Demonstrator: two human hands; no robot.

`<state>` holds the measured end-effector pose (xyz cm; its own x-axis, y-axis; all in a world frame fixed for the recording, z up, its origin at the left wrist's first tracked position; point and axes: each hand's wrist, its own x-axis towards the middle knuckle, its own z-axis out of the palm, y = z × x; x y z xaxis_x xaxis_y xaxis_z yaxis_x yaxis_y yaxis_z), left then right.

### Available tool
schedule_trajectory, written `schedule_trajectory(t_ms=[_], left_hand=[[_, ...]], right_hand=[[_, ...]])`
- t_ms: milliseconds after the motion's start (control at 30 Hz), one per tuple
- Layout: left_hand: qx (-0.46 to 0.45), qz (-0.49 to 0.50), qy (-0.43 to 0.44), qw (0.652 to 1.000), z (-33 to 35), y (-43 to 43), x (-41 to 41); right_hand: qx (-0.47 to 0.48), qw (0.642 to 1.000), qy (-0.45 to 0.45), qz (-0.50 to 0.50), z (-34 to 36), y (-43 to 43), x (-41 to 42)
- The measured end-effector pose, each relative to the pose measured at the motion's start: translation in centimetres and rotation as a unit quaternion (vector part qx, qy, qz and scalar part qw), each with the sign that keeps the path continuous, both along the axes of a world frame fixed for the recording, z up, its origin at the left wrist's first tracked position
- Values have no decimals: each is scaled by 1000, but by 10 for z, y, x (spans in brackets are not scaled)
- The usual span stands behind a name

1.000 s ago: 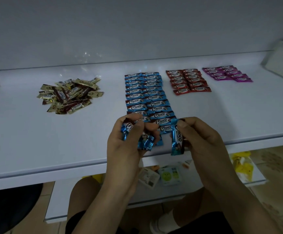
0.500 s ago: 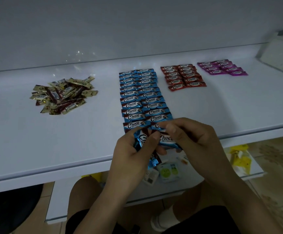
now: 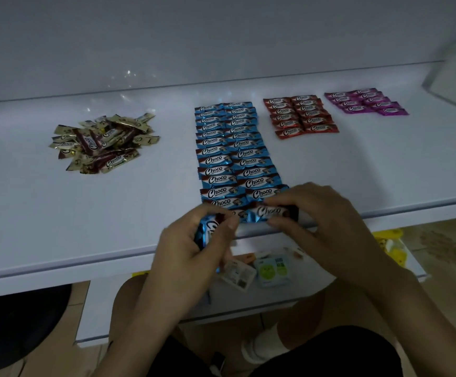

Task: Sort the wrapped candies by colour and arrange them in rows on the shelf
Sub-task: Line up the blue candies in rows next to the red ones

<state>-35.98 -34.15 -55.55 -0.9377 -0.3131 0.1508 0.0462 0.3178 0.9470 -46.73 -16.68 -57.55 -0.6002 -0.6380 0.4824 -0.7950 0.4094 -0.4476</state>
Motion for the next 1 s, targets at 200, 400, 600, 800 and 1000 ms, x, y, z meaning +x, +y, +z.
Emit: schedule_trajectory(t_ms=[200, 400, 600, 800, 1000], left_hand=[[-533, 25, 43, 844, 0, -31, -28], [-545, -33, 31, 837, -5, -39, -45], [-537, -49, 51, 841, -6, -45, -49], [-546, -69, 52, 833, -5, -51, -58], [-538, -49, 65, 839, -9, -52, -62]], right_hand=[[74, 996, 45, 13, -12, -5, -32], [42, 999, 5, 18, -18, -5, -34], [42, 999, -5, 19, -19, -7, -35], [24, 1000, 0, 18, -20, -11, -38], [19, 1000, 17, 4, -18, -14, -38]])
